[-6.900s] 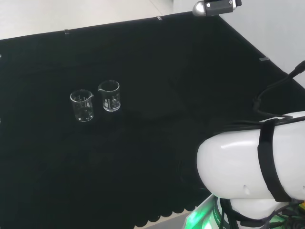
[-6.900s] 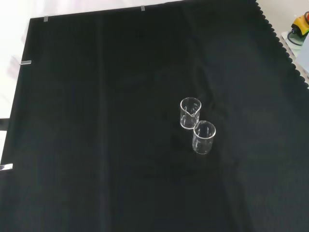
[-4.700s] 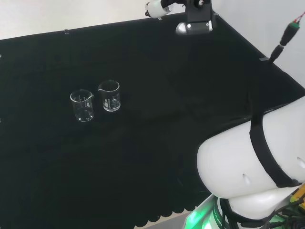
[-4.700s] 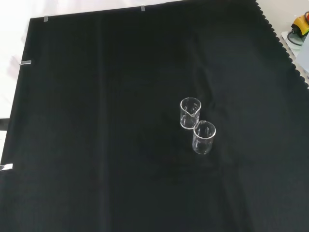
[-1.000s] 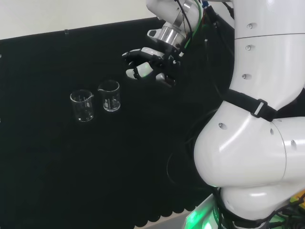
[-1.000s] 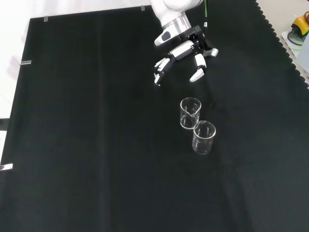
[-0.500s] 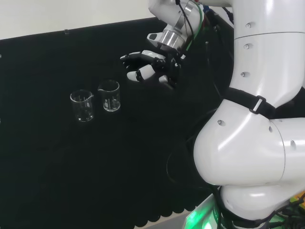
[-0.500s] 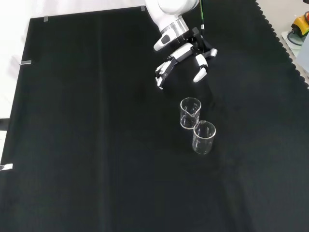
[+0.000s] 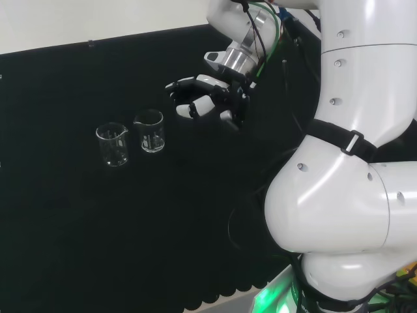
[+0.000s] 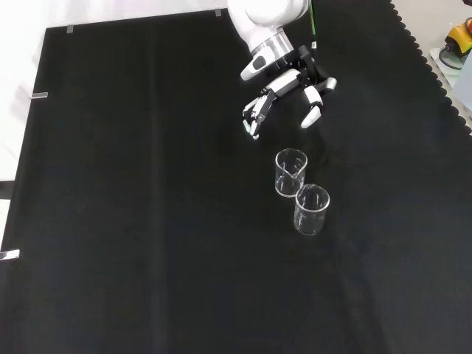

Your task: Pick up the beaker on the right.

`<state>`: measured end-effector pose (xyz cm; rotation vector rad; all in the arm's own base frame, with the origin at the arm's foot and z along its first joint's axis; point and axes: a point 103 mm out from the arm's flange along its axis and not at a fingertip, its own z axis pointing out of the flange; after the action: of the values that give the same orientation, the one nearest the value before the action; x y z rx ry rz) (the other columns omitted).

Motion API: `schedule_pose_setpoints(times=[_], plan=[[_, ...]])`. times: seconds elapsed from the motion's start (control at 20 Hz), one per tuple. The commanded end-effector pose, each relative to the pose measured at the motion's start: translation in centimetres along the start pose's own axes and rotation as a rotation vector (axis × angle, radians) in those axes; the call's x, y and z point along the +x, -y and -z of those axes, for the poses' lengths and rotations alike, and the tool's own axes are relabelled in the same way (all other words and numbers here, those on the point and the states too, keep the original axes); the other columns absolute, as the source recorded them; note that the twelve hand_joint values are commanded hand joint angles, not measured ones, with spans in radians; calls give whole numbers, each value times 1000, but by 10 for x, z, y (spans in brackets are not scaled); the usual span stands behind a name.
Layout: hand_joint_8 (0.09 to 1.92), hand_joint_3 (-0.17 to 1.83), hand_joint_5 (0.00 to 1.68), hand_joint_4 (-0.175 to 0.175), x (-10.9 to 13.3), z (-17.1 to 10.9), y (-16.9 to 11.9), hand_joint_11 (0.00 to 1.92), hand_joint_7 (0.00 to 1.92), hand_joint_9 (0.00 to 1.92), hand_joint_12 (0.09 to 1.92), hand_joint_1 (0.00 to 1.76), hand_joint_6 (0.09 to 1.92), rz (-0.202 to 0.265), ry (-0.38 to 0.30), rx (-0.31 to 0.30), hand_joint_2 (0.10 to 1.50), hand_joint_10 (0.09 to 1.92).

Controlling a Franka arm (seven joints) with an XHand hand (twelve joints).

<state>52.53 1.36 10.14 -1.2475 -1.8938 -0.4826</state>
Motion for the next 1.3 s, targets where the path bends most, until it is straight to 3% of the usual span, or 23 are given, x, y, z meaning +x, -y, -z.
schedule_pose_setpoints(times=[0.05, 0.25, 0.4, 0.65, 1.3], plan=[[744, 1186, 474, -75, -4, -5, 2, 0, 432, 491, 1257, 968, 236, 15, -36, -38, 315, 621], [778, 1217, 333, -74, -4, -11, 0, 0, 446, 505, 1276, 977, 694, 23, -65, -53, 310, 621], [790, 1234, 301, -74, -3, -14, 0, 0, 448, 507, 1281, 984, 819, 36, -95, -59, 310, 627], [792, 1240, 275, -76, -5, -15, 2, 0, 440, 504, 1282, 985, 842, 48, -120, -64, 310, 629], [783, 1251, 238, -76, -12, -22, 4, 0, 335, 413, 1250, 973, 584, 45, -141, -71, 306, 656]])
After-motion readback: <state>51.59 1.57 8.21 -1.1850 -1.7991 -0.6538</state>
